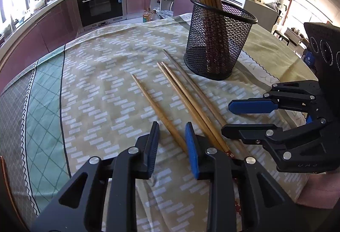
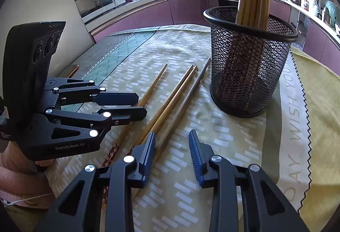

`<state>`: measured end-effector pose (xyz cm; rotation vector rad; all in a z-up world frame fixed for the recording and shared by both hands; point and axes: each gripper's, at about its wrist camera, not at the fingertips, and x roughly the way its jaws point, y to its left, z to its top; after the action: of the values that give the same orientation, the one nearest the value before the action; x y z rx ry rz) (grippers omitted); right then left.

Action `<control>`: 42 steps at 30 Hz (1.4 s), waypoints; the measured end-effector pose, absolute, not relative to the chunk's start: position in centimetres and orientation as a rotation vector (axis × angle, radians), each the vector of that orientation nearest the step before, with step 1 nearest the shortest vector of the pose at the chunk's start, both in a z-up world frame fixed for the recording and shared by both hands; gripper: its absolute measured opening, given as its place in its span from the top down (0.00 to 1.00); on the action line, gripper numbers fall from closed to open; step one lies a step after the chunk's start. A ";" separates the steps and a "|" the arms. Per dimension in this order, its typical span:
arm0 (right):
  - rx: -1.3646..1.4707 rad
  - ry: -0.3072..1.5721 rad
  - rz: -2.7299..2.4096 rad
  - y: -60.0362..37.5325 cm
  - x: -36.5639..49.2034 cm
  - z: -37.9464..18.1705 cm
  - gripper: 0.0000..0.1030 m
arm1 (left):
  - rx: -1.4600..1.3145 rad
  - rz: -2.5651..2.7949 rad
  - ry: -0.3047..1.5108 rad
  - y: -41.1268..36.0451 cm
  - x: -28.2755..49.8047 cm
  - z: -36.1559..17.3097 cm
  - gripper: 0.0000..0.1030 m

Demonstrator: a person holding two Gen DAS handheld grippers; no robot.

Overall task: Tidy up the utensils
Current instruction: 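Move both open tools back over the remaining chopsticks on the cloth, then grasp a chopstick with the left tool while the right tool grasps another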

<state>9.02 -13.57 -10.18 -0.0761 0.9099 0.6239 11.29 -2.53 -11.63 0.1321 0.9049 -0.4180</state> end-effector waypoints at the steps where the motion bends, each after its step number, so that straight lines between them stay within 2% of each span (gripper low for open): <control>1: -0.077 0.909 0.624 -13.5 9.2 -10.2 0.69 | 0.133 -0.416 0.904 -2.6 11.3 -11.7 0.74; 10: -0.064 0.902 0.599 -12.1 11.3 -10.1 0.73 | 0.094 -0.396 0.908 -2.1 12.4 -11.6 0.82; 15: -0.011 0.912 0.593 -12.7 11.9 -10.2 0.87 | 0.066 -0.376 0.907 -1.8 12.5 -11.7 0.86; 22: 0.107 0.923 0.608 -14.5 11.9 -10.4 0.94 | 0.019 -0.370 0.905 -1.3 12.1 -11.5 0.92; 34: 0.089 0.927 0.672 -14.7 10.4 -9.8 0.94 | 0.024 -0.418 0.907 -1.7 11.0 -11.0 0.93; 42: 0.035 0.953 0.670 -13.0 11.2 -10.1 0.92 | 0.049 -0.451 0.941 -2.0 11.5 -11.7 0.88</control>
<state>11.25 -12.98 -10.11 0.0345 0.9529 0.6700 11.54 -1.97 -11.67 0.0495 0.9413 -0.4507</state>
